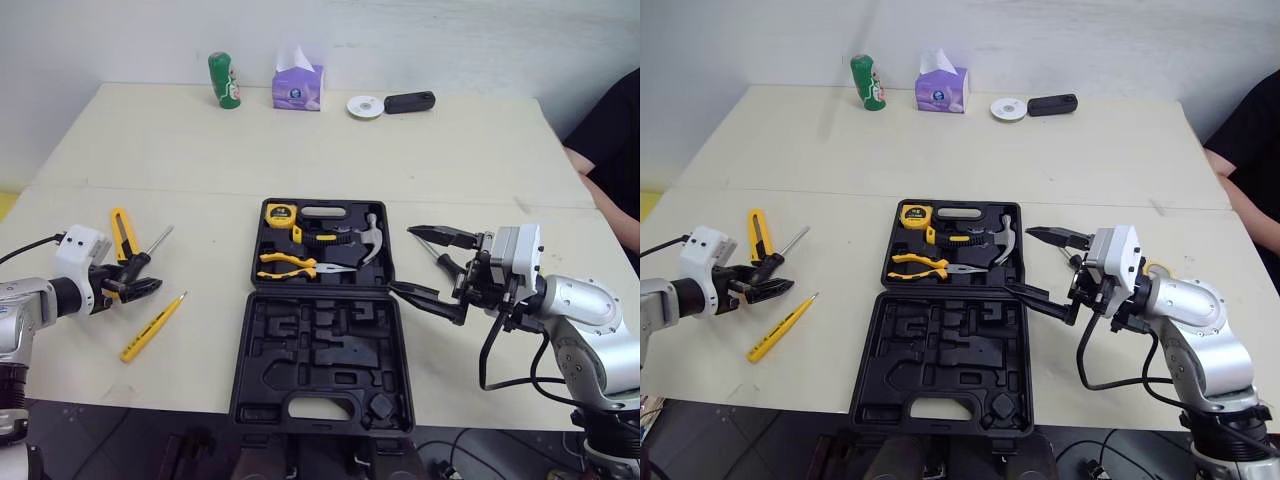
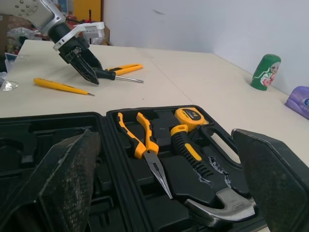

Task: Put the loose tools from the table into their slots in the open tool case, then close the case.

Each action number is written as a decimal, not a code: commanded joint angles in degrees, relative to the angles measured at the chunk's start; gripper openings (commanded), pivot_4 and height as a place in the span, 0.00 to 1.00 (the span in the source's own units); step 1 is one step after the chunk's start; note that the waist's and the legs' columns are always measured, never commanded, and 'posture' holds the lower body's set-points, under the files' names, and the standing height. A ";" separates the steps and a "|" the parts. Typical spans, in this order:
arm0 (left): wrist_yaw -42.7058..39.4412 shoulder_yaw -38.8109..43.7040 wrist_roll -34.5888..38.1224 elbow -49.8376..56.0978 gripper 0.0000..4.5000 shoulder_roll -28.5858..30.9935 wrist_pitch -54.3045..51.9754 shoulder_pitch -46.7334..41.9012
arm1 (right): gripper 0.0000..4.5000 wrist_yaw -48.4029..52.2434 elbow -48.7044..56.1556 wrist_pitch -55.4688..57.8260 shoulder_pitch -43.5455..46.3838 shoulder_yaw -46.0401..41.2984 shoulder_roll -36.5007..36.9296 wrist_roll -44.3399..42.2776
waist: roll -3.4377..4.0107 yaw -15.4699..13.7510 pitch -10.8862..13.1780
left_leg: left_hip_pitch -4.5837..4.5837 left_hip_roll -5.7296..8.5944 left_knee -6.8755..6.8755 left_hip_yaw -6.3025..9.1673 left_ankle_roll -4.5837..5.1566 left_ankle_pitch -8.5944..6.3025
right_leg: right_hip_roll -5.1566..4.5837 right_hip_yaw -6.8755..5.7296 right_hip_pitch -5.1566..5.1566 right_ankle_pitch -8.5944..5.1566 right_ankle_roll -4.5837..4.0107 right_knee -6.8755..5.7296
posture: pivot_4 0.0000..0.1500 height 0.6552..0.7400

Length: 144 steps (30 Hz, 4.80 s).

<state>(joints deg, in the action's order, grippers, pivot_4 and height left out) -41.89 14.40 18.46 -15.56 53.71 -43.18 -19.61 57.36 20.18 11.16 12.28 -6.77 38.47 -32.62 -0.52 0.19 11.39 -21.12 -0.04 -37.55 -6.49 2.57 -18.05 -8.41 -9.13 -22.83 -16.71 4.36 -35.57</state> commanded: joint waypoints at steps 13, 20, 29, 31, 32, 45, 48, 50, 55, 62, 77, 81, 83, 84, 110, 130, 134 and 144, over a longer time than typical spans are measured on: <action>1.09 -1.06 -2.36 0.34 0.24 -0.94 0.14 0.62 | 1.00 0.91 4.88 0.07 -1.19 0.23 0.07 -1.03 | -0.01 -0.15 -0.01 | 0.01 0.00 -0.06 0.00 0.00 0.00 | -0.01 0.01 0.03 0.00 0.00 -0.02 | 1.00 1.00; 0.11 4.36 -0.35 2.95 0.24 -2.46 8.96 2.66 | 1.00 0.55 5.04 -0.66 -2.65 -0.46 0.38 -0.32 | -0.01 -0.15 -0.01 | 0.00 0.00 -0.07 0.01 0.00 0.00 | -0.02 0.01 0.03 0.00 0.00 -0.01 | 1.00 1.00; -5.62 14.53 5.29 7.07 0.24 -3.11 20.71 7.26 | 1.00 2.01 3.75 -2.91 -5.46 -2.31 2.13 0.92 | -0.06 -0.10 0.01 | -0.07 -0.05 -0.17 0.05 0.01 -0.01 | -0.01 -0.04 0.04 0.00 0.00 0.03 | 1.00 1.00; -8.04 14.81 6.12 8.75 0.24 -3.06 24.06 7.12 | 1.00 2.07 2.46 -3.27 -5.00 -2.98 2.26 1.01 | -0.06 -0.12 0.01 | -0.07 -0.07 -0.17 0.05 -0.01 -0.02 | -0.01 -0.04 0.04 0.00 0.00 0.03 | 1.00 1.00; -9.20 13.83 5.65 10.73 0.24 -2.91 26.49 6.95 | 1.00 2.27 1.64 -3.86 -4.95 -3.29 2.45 1.41 | -0.06 -0.14 0.01 | -0.07 -0.06 -0.17 0.06 -0.02 -0.03 | -0.01 -0.04 0.04 0.00 0.00 0.03 | 1.00 1.00; -16.69 -8.37 4.73 31.69 0.24 -5.37 27.44 -1.65 | 1.00 6.67 -7.35 -10.62 -8.78 -5.89 4.07 4.13 | -0.07 -0.58 0.01 | -0.10 -0.02 -0.27 0.07 0.05 -0.04 | 0.05 -0.07 0.17 0.03 0.05 0.07 | 1.00 1.00; -17.54 -13.46 0.85 32.79 0.24 -4.46 27.14 -3.79 | 1.00 6.84 -6.73 -10.87 -10.06 -6.76 4.44 3.62 | -0.04 -0.16 0.03 | -0.08 -0.07 -0.27 0.03 0.05 -0.03 | 0.15 -0.05 0.17 0.03 0.05 0.10 | 1.00 1.00; -18.36 -17.74 -1.23 34.56 0.24 -4.62 26.40 -6.29 | 1.00 6.93 -5.90 -10.79 -11.14 -7.17 4.72 3.49 | -0.03 -0.17 0.03 | -0.05 -0.14 -0.28 0.00 0.02 0.00 | 0.25 -0.03 0.17 0.03 0.05 0.10 | 1.00 1.00; -20.58 -25.02 -5.46 35.32 0.24 -4.92 24.64 -11.23 | 1.00 6.27 -3.61 -9.68 -13.13 -7.94 5.03 2.87 | -0.03 -0.38 0.03 | -0.10 -0.19 -0.38 0.02 0.01 -0.01 | 0.29 0.01 0.18 0.03 0.05 0.09 | 1.00 1.00; -23.09 -34.40 -13.12 35.22 0.24 -5.58 16.13 -20.96 | 1.00 5.29 -0.69 -8.88 -15.93 -8.53 4.95 3.14 | -0.03 -0.84 0.04 | -0.12 -0.22 -0.42 0.02 0.01 -0.01 | 0.38 0.01 0.19 0.03 0.05 0.12 | 1.00 1.00; -25.84 -38.70 -15.74 35.62 0.24 -5.76 9.26 -22.54 | 1.00 5.03 1.60 -6.41 -15.98 -7.93 5.42 2.43 | -0.03 -1.58 0.04 | -0.19 -0.46 -0.64 0.04 0.04 -0.06 | 0.67 0.11 0.23 0.03 0.03 0.17 | 1.00 1.00; -26.55 -39.13 -15.56 35.01 0.24 -6.40 7.98 -23.49 | 1.00 4.86 1.74 -6.22 -16.11 -8.02 5.28 2.80 | -0.03 -1.61 0.04 | -0.19 -0.50 -0.64 0.06 0.01 -0.08 | 0.72 0.11 0.23 0.02 0.02 0.19 | 1.00 1.00; -26.43 -39.14 -15.32 34.99 0.24 -7.03 6.77 -23.71 | 1.00 4.83 1.67 -6.26 -16.16 -8.05 5.24 2.98 | -0.03 -1.62 0.04 | -0.20 -0.50 -0.64 0.06 0.01 -0.08 | 0.74 0.11 0.23 0.02 0.02 0.18 | 1.00 1.00; -26.34 -39.17 -15.40 35.02 0.24 -7.16 6.37 -23.77 | 1.00 4.80 1.70 -6.25 -16.19 -8.07 5.24 2.99 | -0.03 -1.65 0.04 | -0.20 -0.50 -0.65 0.06 0.01 -0.08 | 0.74 0.11 0.23 0.02 0.02 0.18 | 1.00 1.00; -26.27 -43.48 -22.41 30.96 0.24 -8.55 7.85 -24.77 | 1.00 2.34 3.30 -7.17 -17.80 -5.85 3.27 4.62 | -0.03 -1.67 0.04 | -0.20 -0.51 -0.70 0.06 0.01 -0.08 | 0.76 0.12 0.23 0.02 0.01 0.15 | 1.00 1.00; -27.11 -38.98 -20.34 30.04 0.98 -10.73 14.55 -25.79 | 1.00 1.55 1.23 -8.68 -16.92 -4.88 2.96 5.85 | -0.03 -1.58 0.04 | -0.21 -0.54 -0.94 0.14 0.05 -0.10 | 0.73 0.10 0.31 0.02 0.01 0.05 | 1.00 1.00; -26.61 -36.28 -18.61 28.75 0.98 -11.20 17.51 -24.13 | 1.00 2.34 -1.02 -9.16 -14.13 -4.15 3.12 6.43 | -0.03 -1.39 0.04 | -0.18 -0.56 -0.96 0.11 0.05 -0.10 | 0.75 0.12 0.30 0.02 0.00 0.02 | 1.00 1.00; -25.41 -20.72 -4.41 20.34 0.98 -17.30 30.71 -15.57 | 1.00 2.25 -1.13 -9.60 -14.91 -4.02 3.25 6.35 | -0.02 -1.56 0.04 | -0.26 -0.62 -1.16 0.18 0.07 -0.14 | 0.72 0.05 0.31 0.01 -0.02 0.00 | 1.00 1.00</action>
<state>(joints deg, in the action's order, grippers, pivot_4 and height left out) -66.71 -8.77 11.49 3.85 36.44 -14.14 -35.24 59.62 17.64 2.41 -2.57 -9.76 41.68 -25.87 -0.54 -1.37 11.43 -21.38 -0.66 -38.75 -6.31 2.63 -18.21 -7.68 -9.08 -22.51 -16.70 4.34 -35.58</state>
